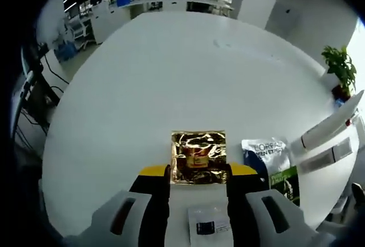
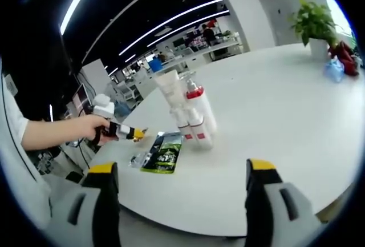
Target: Arrange the skincare products in the storage area until every visible bottle or jar stands upright without overlapping.
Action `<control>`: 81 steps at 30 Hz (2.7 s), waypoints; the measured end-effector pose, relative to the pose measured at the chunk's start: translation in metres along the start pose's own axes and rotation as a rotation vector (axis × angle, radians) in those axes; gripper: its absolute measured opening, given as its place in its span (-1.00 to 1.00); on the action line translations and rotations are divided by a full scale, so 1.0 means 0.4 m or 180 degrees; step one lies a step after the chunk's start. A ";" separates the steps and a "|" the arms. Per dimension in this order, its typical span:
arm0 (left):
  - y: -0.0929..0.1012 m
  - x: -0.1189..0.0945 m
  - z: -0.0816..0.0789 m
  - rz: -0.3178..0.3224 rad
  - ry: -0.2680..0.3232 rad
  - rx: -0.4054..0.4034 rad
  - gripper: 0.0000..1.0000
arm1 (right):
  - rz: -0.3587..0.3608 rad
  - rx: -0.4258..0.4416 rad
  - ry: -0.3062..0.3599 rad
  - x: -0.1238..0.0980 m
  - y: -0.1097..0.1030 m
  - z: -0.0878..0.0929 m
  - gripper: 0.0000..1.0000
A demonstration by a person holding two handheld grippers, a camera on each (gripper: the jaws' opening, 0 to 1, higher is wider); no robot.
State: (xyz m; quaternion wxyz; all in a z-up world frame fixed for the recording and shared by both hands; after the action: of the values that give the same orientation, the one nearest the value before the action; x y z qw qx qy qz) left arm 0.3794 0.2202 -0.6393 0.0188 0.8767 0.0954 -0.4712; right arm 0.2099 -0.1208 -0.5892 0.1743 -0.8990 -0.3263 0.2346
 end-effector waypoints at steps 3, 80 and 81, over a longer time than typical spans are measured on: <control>0.014 -0.010 0.012 -0.0017 0.0018 -0.0060 -0.28 | 0.0001 0.0011 0.0006 -0.001 0.001 0.000 0.85; -0.083 -0.164 0.117 0.0395 0.0387 0.0505 0.47 | -0.0018 -0.0207 0.0066 -0.004 -0.012 -0.007 0.86; -0.087 -0.170 0.121 0.0403 0.0415 0.0538 0.48 | -0.0020 -0.0215 0.0065 -0.004 -0.013 -0.007 0.87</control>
State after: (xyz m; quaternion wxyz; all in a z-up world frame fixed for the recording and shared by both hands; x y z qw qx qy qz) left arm 0.2965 0.2382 -0.6080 -0.0316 0.9082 0.0008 -0.4174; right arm 0.2076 -0.1187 -0.5839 0.1479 -0.9057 -0.3351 0.2137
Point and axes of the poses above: the point that each gripper's makers call its tool centre point, and the gripper's own axes: x roughly forward along the fingers, y roughly to its right, z roughly out of its underside, the point moved 10 cm from there along -x, roughly backward along the fingers, and after that the axes turned 14 degrees about -z, right-handed, at the moved point
